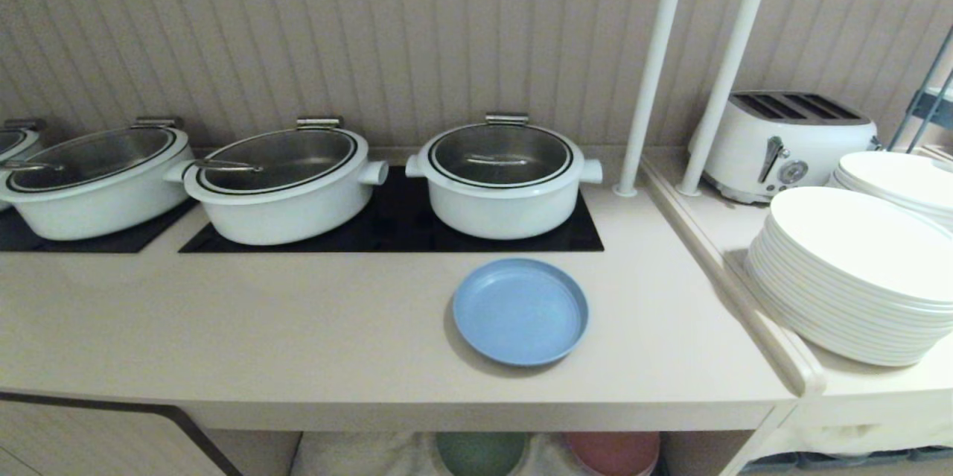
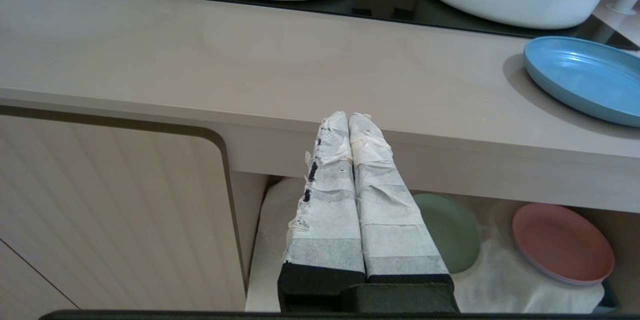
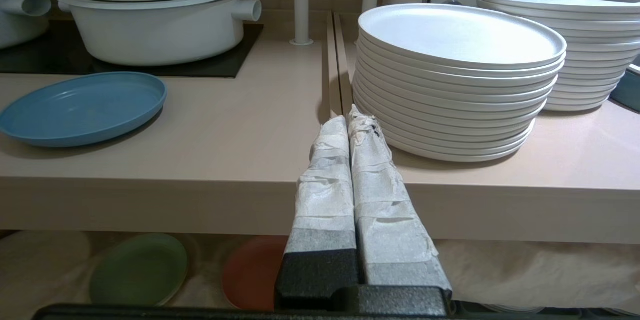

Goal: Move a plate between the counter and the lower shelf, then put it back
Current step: Pick up the plate

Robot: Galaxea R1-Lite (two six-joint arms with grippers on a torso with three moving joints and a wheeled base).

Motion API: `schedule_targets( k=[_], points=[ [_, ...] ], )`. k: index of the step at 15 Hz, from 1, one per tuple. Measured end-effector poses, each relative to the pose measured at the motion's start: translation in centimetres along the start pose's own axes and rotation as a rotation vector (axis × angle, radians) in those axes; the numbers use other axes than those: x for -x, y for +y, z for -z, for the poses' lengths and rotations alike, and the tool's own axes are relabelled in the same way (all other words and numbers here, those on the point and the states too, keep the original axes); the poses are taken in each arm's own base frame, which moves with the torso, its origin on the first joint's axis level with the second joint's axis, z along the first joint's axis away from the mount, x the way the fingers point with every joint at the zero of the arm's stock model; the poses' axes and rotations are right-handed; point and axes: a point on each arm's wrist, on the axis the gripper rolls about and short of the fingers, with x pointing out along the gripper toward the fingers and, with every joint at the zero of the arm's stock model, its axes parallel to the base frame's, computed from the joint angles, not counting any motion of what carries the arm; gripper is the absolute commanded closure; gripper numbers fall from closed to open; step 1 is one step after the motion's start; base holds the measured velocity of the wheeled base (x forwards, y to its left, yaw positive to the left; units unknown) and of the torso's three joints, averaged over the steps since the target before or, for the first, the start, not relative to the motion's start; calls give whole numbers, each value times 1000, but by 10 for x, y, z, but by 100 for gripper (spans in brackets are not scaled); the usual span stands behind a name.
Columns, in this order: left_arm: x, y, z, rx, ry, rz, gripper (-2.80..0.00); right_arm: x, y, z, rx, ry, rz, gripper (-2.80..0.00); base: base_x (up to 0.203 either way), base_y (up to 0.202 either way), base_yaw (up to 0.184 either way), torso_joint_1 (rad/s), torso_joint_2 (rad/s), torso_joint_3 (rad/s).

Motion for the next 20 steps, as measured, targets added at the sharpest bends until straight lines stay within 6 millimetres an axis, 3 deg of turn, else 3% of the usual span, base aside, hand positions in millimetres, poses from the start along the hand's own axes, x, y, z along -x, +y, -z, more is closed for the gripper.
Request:
schedule_targets(
  k=[20],
  points=[
    [0, 0, 0, -1, 0, 0, 0, 0, 0, 0, 0, 0, 1, 0, 0, 0, 0, 0, 0, 0]
  ],
)
